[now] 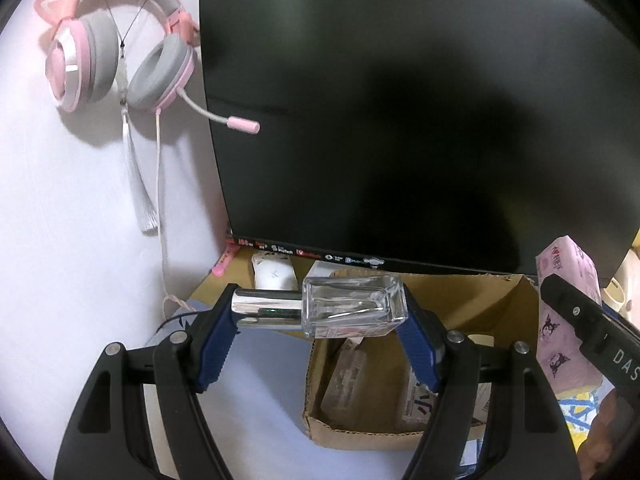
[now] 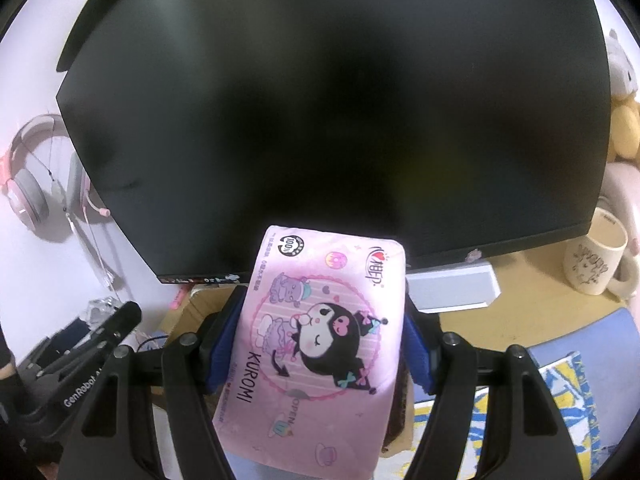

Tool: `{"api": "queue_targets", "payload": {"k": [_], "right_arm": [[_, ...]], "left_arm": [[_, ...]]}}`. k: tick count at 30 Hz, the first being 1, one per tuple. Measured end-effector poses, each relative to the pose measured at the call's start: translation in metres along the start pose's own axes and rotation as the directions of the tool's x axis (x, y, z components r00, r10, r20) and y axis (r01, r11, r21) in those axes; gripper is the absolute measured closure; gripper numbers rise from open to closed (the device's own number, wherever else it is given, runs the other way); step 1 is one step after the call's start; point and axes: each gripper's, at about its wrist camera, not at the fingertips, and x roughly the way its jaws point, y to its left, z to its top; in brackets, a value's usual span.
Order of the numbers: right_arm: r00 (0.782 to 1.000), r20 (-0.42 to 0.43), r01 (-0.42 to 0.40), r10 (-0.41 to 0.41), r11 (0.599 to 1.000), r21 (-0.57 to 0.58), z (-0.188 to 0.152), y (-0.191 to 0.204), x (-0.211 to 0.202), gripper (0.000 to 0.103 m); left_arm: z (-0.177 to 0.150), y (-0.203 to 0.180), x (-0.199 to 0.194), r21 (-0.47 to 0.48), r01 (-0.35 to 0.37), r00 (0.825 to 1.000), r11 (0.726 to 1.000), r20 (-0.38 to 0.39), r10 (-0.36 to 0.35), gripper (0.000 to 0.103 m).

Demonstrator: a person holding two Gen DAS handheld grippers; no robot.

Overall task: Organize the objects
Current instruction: 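Lift and carry the perfume bottle and tissue pack with both tools over the cardboard box, then lower both tools into the cardboard box and open them to release the items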

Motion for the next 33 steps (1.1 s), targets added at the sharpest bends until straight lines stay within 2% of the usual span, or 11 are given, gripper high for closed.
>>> {"api": "queue_targets", "payload": {"k": [9, 18, 23, 30, 33], "right_arm": [[1.0, 0.011, -0.014, 0.014, 1.0, 0.013, -0.004, 0.002, 0.009, 0.028], [0.999, -0.033, 0.008, -0.008, 1.0, -0.004, -0.011, 0.003, 0.028, 0.028], [0.998, -0.058, 0.038, -0.039, 0.999, -0.013, -0.015, 0.002, 0.04, 0.028], [0.995, -0.089, 0.038, -0.039, 0.999, -0.012, -0.018, -0.001, 0.044, 0.028], [0.995, -0.087, 0.045, -0.047, 0.999, -0.023, -0.018, 0.0, 0.042, 0.018]], "left_arm": [[-0.007, -0.006, 0.016, 0.019, 0.009, 0.999, 1.0, -0.045, -0.008, 0.029], [-0.014, -0.009, 0.033, 0.021, 0.032, 0.996, 0.999, -0.08, -0.03, 0.029], [-0.017, -0.019, 0.039, 0.053, 0.038, 0.996, 0.998, -0.087, -0.034, 0.029], [-0.021, -0.03, 0.05, 0.079, 0.04, 0.994, 0.996, -0.108, -0.031, 0.029], [-0.023, -0.031, 0.055, 0.063, 0.035, 0.992, 0.997, -0.123, -0.027, 0.028]]}}
